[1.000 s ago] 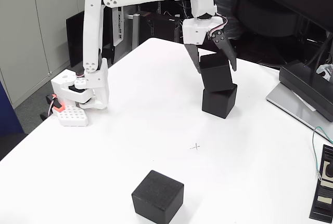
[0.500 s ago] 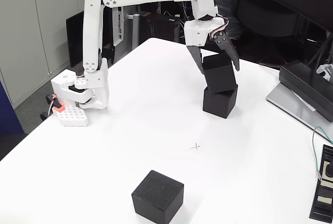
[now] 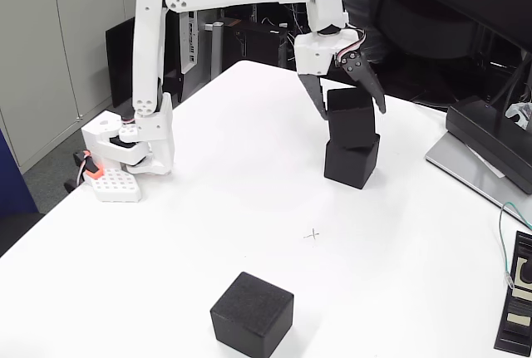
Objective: Stack the 3 blocks
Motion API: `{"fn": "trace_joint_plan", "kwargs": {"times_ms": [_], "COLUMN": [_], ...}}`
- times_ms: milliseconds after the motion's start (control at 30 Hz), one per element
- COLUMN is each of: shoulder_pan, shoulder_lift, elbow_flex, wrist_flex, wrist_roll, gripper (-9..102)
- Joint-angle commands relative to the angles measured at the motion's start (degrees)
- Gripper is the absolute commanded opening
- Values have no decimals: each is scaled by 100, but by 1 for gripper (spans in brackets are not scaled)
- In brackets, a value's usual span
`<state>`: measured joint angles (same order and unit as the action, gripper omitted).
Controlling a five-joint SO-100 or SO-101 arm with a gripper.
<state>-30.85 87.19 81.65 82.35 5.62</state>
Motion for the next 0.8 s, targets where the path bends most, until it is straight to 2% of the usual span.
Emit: {"fn": "trace_joint_plan", "kwargs": {"times_ms": [0, 400, 633, 767], "shoulder_pan": [18, 44, 686, 1072], "shoulder_lift": [26, 114, 589, 1090], "elbow_flex": [-26, -97, -97, -53], "wrist_flex": [-62, 18, 26, 158], "wrist_roll": [-18, -26, -53, -413], "gripper": [38, 39, 39, 39]}}
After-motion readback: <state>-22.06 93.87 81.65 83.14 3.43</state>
